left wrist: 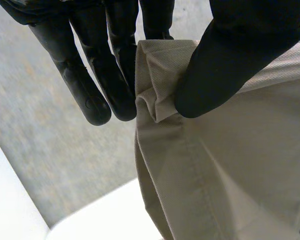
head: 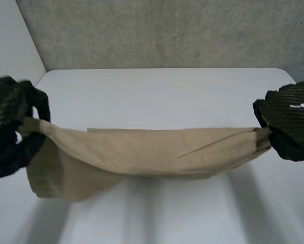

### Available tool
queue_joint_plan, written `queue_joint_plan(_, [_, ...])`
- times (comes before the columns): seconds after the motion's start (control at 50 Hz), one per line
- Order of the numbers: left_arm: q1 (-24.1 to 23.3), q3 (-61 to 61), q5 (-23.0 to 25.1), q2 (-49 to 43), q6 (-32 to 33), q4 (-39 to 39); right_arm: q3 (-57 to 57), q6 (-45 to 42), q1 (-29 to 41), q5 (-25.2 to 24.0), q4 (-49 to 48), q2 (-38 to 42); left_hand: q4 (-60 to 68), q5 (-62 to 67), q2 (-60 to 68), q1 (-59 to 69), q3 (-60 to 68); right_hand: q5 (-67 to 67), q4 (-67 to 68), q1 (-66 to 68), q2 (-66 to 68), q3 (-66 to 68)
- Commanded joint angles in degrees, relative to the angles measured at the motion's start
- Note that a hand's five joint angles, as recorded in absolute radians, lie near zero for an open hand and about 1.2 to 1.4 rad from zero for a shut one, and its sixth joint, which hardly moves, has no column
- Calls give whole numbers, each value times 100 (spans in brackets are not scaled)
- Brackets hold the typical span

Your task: Fold the shorts.

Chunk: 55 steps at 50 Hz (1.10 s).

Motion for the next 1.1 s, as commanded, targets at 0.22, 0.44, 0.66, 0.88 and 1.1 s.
queue_joint_plan(0.22, [424,-371,158,-2187,-160,1307,-187,-167,-244,-695,-975,2390,1153,1460,1131,1581,1169,1228,1177,2475,1262,1233])
queue_joint_plan(0.44, [450,980,149,-4934,15,2239,-2103,-88,19,-72,-1045,4579,1153,1460,1131,1581,1169,1228,1177,2475,1262,1233])
queue_joint_plan(0.66, [599,2827,140,-6879,376,2283,-3493,-88,309,290,-1932,5863,1153,1460,1131,1581,1169,1228,1177,2475,1262,1233])
queue_joint_plan(0.88, [635,3646,149,-7646,649,2728,-3906,-150,371,369,-2530,6663,-5847,-5540,-5869,-5419,-5831,-4468,-4519,-3221,-4435,-4463])
queue_joint_plan(1.1, [590,3181,114,-6188,631,2819,-3248,1044,389,729,-2970,4934,-5825,-5518,-5848,-5397,-5810,-5772,-5823,-4525,-5738,-5767])
